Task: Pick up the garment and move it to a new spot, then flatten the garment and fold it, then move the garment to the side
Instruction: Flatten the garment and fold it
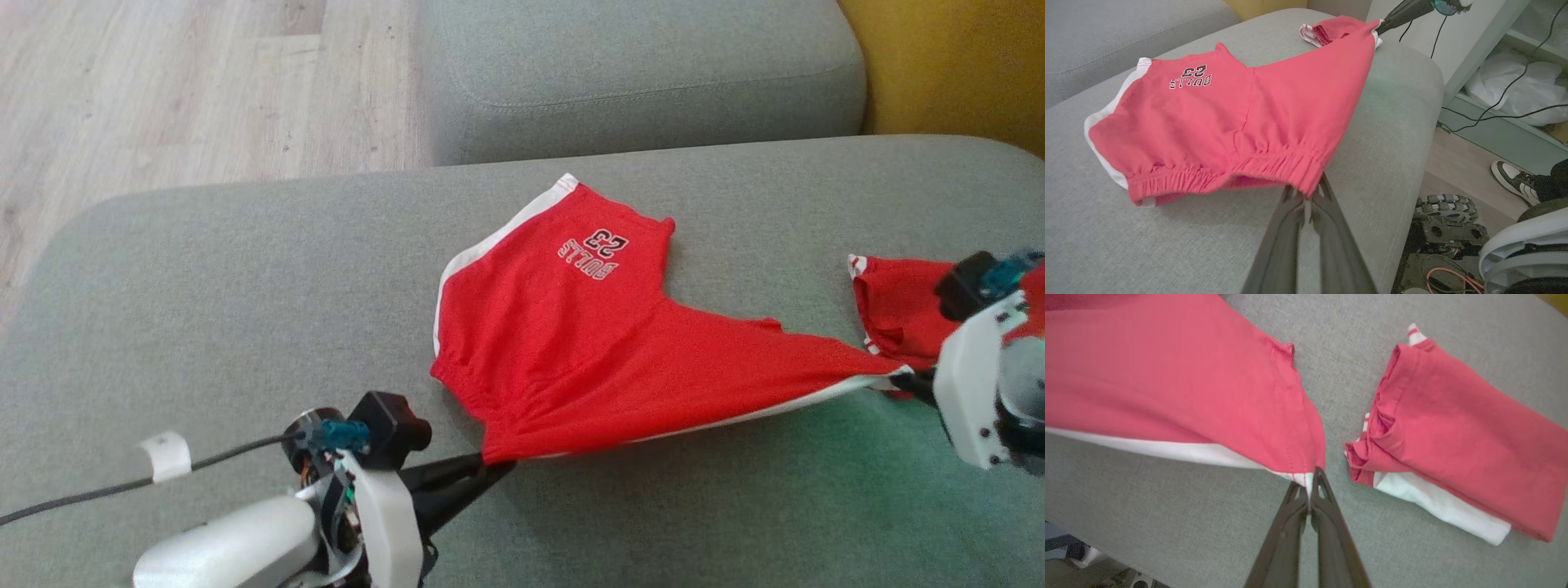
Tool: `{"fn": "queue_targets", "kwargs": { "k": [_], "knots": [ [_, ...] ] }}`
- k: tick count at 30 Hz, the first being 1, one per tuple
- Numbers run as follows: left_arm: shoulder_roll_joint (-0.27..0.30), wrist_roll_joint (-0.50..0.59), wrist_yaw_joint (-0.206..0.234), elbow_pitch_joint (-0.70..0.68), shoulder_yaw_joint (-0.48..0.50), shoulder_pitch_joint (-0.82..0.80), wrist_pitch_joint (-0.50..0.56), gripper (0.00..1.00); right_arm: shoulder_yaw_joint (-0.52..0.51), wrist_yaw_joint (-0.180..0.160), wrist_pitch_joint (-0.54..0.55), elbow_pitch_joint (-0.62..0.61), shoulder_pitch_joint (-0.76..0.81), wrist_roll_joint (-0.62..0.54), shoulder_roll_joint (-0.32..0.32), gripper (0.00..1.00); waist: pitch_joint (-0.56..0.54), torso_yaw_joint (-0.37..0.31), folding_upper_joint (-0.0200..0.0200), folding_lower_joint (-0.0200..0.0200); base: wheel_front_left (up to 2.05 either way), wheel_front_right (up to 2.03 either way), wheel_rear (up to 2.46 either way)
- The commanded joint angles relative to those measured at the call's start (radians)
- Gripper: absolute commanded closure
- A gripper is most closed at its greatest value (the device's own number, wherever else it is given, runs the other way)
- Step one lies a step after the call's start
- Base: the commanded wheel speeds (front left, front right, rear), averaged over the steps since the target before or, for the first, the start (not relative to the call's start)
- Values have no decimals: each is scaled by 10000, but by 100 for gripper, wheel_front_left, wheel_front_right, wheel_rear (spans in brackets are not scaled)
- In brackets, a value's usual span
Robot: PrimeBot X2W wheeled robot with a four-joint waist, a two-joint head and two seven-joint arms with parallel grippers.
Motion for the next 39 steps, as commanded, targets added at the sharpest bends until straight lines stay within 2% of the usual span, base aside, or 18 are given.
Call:
{"fn": "queue_targets", "kwargs": {
  "k": [1, 7, 9, 14, 17, 25, 33, 39],
  "knots": [
    [378, -70, 99, -261, 499, -375, -103, 100, -411, -9, -143, -300, 42, 36, -503, 100, 34, 31, -1, 2, 0, 0, 0],
    [125, -77, 888, 21, 1086, -513, -646, 100, -1652, -9, -972, -612, 191, -715, -359, 100, 424, 267, -1, 2, 0, 0, 0],
    [53, -102, 983, 119, 1174, -564, -693, 100, -1896, -9, -1127, -590, 146, -912, -234, 100, 529, 322, -1, 2, 0, 0, 0],
    [-332, -279, 1388, 822, 1690, -903, -985, 100, -3046, -9, -1839, -310, -380, -2106, 546, 100, 1130, 631, -1, 2, 0, 0, 0],
    [-600, -352, 1476, 1265, 1910, -1137, -1133, 100, -3635, -9, -2149, -24, -799, -2779, 1102, 100, 1531, 861, -1, 2, 0, 0, 0],
    [-1370, -345, 1382, 2368, 2192, -1866, -1397, 100, -4133, -9, -2589, 977, -2116, -4564, 2367, 100, 2603, 1618, -1, 2, 0, 0, 0],
    [-2108, -222, 1005, 3215, 2136, -2507, -1500, 100, -3521, -9, -3131, 2401, -3726, -5714, 3030, 100, 3586, 2319, -1, 2, 0, 0, 0],
    [-2514, -101, 746, 3721, 2006, -2753, -1656, 100, -2954, -9, -3465, 3567, -4620, -6000, 3382, 100, 4087, 2652, -1, 2, 0, 0, 0]
  ]
}}
